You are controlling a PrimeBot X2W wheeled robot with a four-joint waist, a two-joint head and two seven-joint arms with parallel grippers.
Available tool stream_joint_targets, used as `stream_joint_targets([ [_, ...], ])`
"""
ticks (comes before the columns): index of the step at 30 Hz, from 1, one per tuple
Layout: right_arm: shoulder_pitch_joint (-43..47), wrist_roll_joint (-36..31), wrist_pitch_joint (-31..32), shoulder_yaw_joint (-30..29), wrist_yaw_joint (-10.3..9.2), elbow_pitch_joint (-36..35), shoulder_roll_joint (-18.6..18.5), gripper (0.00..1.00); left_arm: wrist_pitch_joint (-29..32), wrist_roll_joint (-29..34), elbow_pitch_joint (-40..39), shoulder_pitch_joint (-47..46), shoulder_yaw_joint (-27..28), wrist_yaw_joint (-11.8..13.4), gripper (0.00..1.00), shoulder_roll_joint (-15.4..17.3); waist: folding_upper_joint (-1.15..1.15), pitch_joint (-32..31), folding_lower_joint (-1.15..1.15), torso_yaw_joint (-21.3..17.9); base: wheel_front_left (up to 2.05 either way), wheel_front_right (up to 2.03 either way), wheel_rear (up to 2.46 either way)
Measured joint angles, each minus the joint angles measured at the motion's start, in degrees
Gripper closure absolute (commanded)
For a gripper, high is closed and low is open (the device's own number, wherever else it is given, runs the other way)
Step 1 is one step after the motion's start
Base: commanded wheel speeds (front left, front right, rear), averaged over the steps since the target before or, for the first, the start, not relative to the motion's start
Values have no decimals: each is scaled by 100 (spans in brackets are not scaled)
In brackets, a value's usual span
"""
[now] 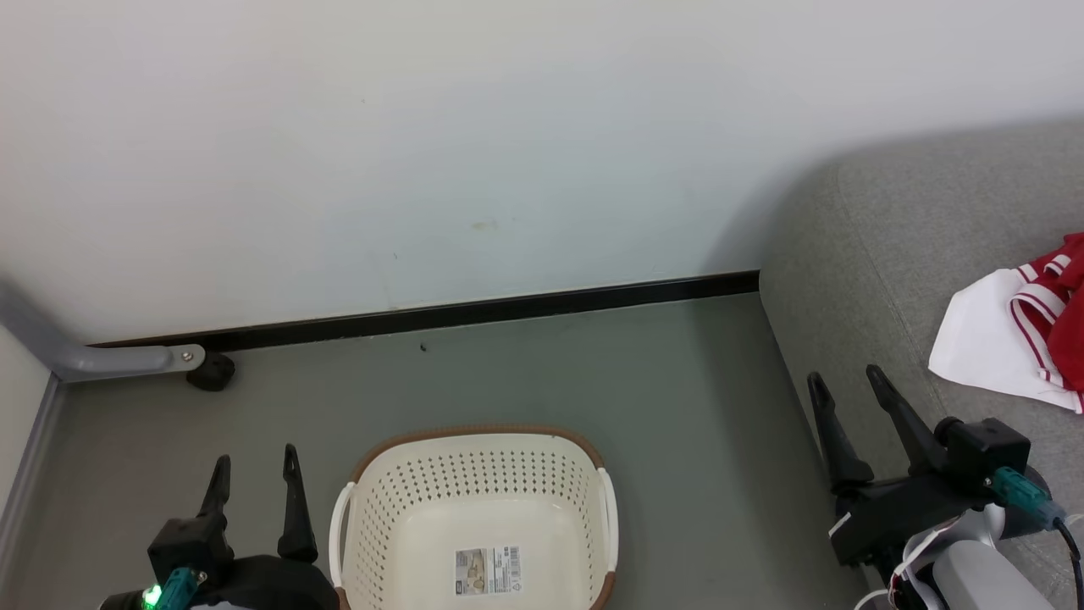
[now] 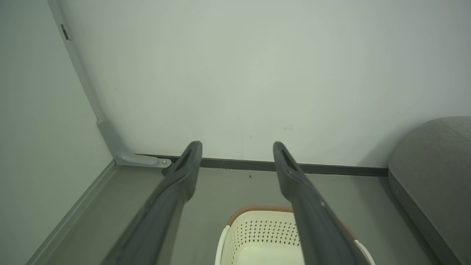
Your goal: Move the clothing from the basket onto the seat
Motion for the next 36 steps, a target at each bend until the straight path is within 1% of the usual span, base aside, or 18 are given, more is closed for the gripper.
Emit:
stream_joint_targets([
  [4,133,-79,0,11,-114,-29,21,0,0,23,-4,181,41,42,0,-7,0,-41,-1,-3,0,0,0],
  [9,175,-169,0,29,-201,-41,104,0,0,29,-31,188,103,42,0,-16,0,-52,0,3,0,0,0],
  [12,182,-201,0,12,-209,-41,103,0,0,70,-56,188,121,42,0,-22,0,-55,0,13,0,0,0],
  [14,198,-201,0,-1,-250,-42,102,0,0,86,-58,188,125,42,0,-26,0,-55,0,20,0,0,0],
  [19,255,-229,0,-41,-257,-52,100,0,0,96,-64,188,138,34,0,-33,0,-51,0,30,0,0,0],
  [20,256,-237,0,-52,-257,-54,100,100,0,96,-65,188,141,8,100,-36,0,-50,0,31,0,0,0],
  [21,256,-246,0,-62,-257,-60,100,100,0,94,-70,188,142,-38,100,-40,0,-48,0,31,0,0,0],
  [29,623,-190,78,-34,-248,282,246,100,65,14,283,435,136,-64,100,-160,1,-49,0,29,0,0,0],
  [32,615,-25,141,-130,-240,277,253,100,122,-115,288,432,168,-73,100,-166,1,-51,1,26,0,0,0],
  [33,616,59,145,-157,-238,278,257,100,144,-182,291,432,180,-112,100,-169,1,-51,1,25,0,0,0],
  [36,616,368,246,-267,-196,267,289,100,253,-512,294,421,213,-149,100,-193,1,-53,1,21,0,0,0],
])
